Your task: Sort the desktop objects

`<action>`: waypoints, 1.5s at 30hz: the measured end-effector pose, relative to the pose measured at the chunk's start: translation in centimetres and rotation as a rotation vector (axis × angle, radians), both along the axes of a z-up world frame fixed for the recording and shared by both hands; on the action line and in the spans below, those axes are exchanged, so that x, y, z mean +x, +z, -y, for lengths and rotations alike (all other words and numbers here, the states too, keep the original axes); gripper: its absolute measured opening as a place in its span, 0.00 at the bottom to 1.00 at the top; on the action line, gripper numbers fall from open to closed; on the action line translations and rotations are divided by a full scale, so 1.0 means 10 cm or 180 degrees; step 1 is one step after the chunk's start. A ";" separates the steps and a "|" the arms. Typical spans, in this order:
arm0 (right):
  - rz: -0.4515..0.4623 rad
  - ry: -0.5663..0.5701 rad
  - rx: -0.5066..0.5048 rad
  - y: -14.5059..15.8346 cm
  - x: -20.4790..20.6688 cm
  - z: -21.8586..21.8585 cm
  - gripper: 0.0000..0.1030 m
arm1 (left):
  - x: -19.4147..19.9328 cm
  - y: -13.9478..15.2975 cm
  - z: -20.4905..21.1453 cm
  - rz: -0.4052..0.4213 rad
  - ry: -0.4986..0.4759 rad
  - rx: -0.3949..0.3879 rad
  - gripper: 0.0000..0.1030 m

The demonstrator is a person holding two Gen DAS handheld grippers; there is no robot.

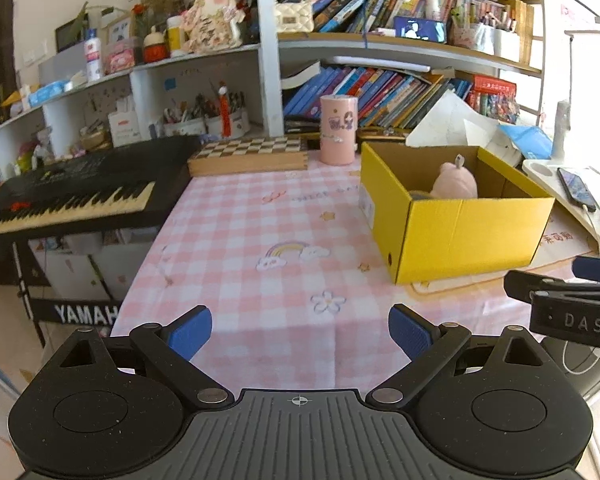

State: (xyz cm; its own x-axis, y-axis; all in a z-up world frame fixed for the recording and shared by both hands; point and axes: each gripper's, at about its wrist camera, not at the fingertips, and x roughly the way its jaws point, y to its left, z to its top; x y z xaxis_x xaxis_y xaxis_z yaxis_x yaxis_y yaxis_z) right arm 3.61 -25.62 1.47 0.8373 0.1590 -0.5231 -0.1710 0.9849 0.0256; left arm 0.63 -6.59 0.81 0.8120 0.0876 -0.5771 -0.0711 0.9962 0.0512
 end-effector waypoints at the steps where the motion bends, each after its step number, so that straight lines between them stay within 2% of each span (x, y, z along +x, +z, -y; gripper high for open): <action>1: -0.0017 -0.0001 -0.0001 -0.01 -0.05 -0.02 0.80 | -0.03 -0.01 -0.02 -0.0012 0.0032 0.0006 0.94; 6: -0.0126 0.0006 -0.0005 -0.07 -0.23 -0.10 0.82 | -0.17 -0.02 -0.08 -0.0038 0.0096 0.0000 0.94; 10: -0.0136 0.0026 -0.0027 -0.09 -0.34 -0.15 0.88 | -0.25 -0.05 -0.10 -0.0077 0.0075 -0.0011 0.94; 19: -0.0204 0.0009 -0.0055 -0.12 -0.50 -0.16 0.95 | -0.35 -0.10 -0.12 -0.0175 0.0063 -0.0025 0.94; 45: -0.0230 0.0034 -0.0108 -0.14 -0.62 -0.25 1.00 | -0.50 -0.12 -0.20 -0.0231 0.0107 -0.0089 0.94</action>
State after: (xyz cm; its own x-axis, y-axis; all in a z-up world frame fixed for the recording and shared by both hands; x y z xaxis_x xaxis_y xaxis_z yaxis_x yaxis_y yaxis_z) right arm -2.57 -23.16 0.10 0.7956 0.1489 -0.5873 -0.1805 0.9836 0.0049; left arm -4.40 -4.59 -0.41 0.7649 0.0973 -0.6368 -0.1018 0.9944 0.0297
